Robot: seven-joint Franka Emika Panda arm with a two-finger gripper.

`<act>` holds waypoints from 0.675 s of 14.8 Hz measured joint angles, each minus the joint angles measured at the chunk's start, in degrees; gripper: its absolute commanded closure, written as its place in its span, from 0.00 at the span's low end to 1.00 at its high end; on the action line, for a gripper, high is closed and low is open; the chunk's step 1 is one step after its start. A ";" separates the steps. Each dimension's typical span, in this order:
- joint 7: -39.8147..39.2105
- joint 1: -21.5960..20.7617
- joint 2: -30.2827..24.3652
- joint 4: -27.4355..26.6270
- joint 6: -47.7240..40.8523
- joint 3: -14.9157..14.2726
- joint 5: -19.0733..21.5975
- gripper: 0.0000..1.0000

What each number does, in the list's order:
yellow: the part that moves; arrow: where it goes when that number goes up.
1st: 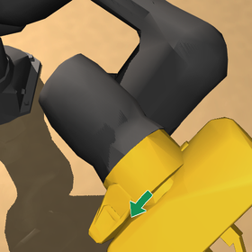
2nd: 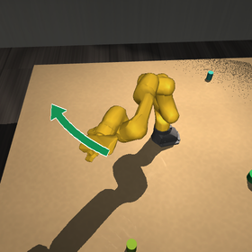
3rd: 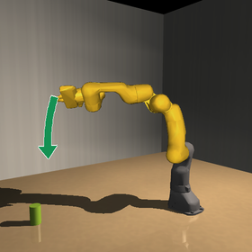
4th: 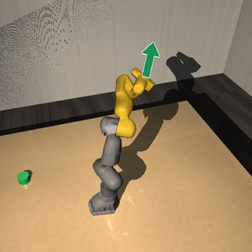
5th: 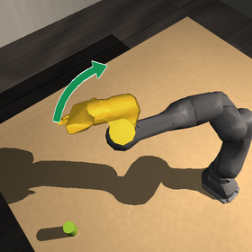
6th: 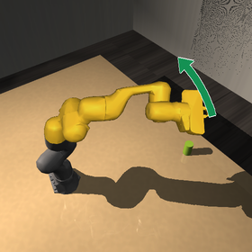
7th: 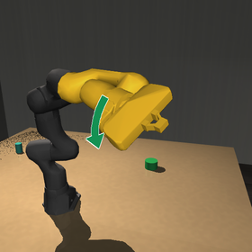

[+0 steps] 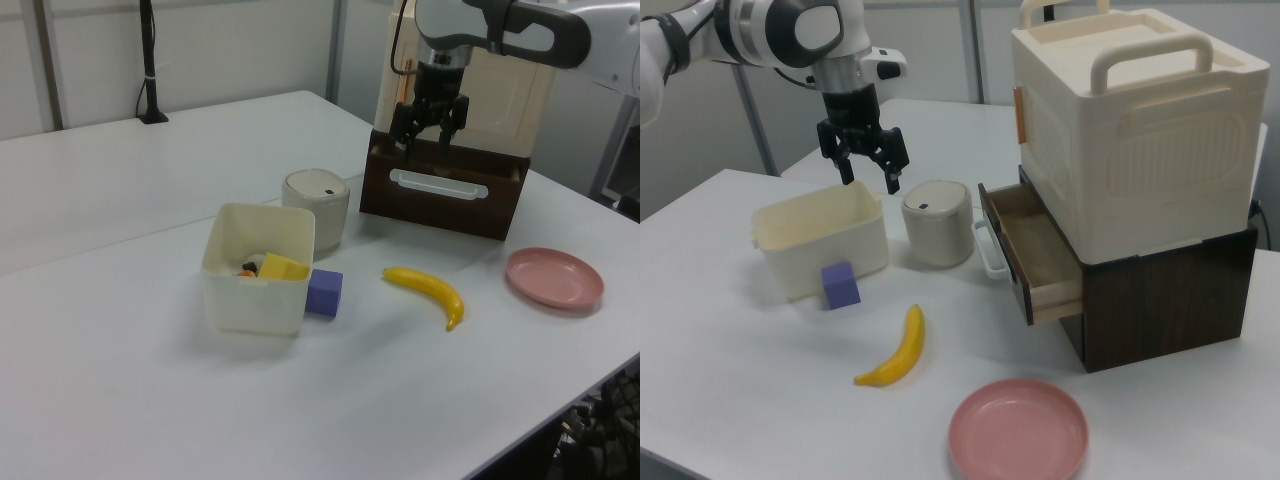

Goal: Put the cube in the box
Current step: 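Move the open gripper toward the purple cube beside the box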

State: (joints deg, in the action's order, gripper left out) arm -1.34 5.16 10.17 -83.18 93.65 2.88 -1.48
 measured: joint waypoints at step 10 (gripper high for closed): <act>0.24 -2.96 1.26 -0.16 0.00 0.41 0.11 0.00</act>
State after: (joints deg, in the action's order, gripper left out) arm -1.09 2.20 11.43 -83.34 93.65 3.29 -1.37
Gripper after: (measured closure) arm 0.000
